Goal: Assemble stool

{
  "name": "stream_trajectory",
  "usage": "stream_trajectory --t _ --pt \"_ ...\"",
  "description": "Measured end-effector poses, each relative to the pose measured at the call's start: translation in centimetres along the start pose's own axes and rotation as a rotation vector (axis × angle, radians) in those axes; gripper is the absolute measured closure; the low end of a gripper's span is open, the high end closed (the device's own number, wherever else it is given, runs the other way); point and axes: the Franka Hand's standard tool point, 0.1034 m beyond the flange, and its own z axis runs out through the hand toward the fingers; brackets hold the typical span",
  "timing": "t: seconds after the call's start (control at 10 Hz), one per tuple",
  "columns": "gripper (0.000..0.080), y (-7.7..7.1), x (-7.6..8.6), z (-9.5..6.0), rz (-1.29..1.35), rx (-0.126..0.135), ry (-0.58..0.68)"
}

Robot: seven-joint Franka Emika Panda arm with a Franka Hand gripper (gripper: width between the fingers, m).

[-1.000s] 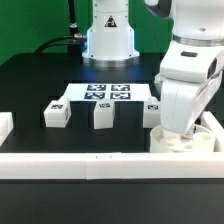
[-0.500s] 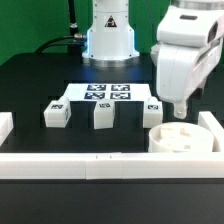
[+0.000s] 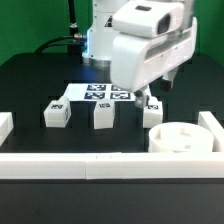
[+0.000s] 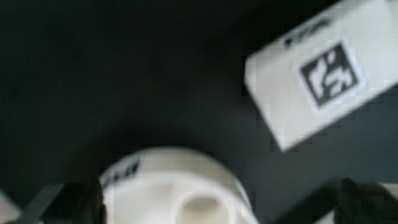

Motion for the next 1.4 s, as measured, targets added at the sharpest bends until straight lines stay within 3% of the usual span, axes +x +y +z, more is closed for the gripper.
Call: stream_trajectory --t 0.4,0.9,1.4 --pt "0.0150 -0.1 0.2 0.1 0.021 0.001 0.001" --pt "0.0150 -0.7 -0.4 1.7 0.590 -0.002 0.002" --pt "0.0150 -1.2 0.2 1.8 0.920 0.038 0.015"
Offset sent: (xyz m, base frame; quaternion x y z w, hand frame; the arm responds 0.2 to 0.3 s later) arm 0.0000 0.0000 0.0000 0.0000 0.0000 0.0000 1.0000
